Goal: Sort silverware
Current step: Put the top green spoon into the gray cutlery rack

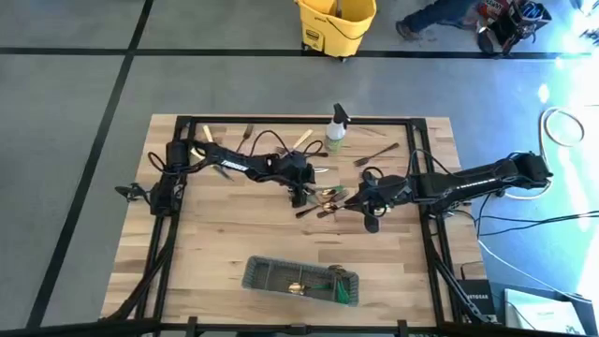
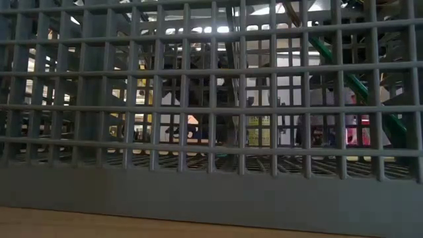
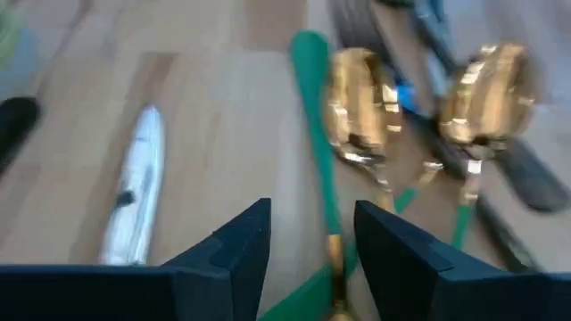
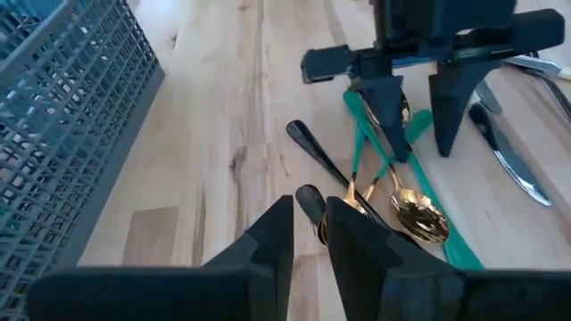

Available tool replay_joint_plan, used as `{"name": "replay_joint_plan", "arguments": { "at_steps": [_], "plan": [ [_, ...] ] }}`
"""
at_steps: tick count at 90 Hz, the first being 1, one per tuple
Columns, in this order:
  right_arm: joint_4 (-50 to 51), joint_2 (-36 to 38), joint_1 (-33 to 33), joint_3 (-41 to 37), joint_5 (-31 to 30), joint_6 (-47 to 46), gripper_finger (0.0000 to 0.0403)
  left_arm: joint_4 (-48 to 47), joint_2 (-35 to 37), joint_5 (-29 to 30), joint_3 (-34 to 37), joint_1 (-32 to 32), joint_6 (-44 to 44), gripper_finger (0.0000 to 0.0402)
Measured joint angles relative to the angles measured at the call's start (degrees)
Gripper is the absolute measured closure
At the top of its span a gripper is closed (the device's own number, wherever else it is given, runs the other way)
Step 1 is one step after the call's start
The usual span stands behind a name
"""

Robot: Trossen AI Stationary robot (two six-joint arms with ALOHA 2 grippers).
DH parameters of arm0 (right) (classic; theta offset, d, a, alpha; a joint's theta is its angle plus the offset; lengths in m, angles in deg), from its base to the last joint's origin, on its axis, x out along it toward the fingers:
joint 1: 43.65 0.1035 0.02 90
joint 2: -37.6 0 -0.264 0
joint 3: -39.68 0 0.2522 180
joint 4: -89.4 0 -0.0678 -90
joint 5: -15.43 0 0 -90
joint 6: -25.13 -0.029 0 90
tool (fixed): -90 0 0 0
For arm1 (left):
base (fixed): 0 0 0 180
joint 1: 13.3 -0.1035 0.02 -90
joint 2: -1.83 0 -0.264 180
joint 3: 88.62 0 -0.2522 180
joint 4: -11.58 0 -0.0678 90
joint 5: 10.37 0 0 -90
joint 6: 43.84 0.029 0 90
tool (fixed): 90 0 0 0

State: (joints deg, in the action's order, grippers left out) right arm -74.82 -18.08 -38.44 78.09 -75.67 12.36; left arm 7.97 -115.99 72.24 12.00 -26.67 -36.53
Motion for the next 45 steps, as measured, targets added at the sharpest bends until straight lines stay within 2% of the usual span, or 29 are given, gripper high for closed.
{"name": "replay_joint_plan", "arguments": {
  "at_steps": [29, 45],
  "plan": [
    [-0.8, 0.0, 0.0, 0.0, 0.3, 0.3, 0.0349, -2.8, 0.0, 0.1, -0.1, -0.2, 1.8, 0.0256],
    [-1.1, 0.0, 0.0, 0.0, 0.3, 0.3, 0.0349, -3.4, -0.2, 0.1, -0.2, 0.2, 3.3, 0.0291]
  ]
}}
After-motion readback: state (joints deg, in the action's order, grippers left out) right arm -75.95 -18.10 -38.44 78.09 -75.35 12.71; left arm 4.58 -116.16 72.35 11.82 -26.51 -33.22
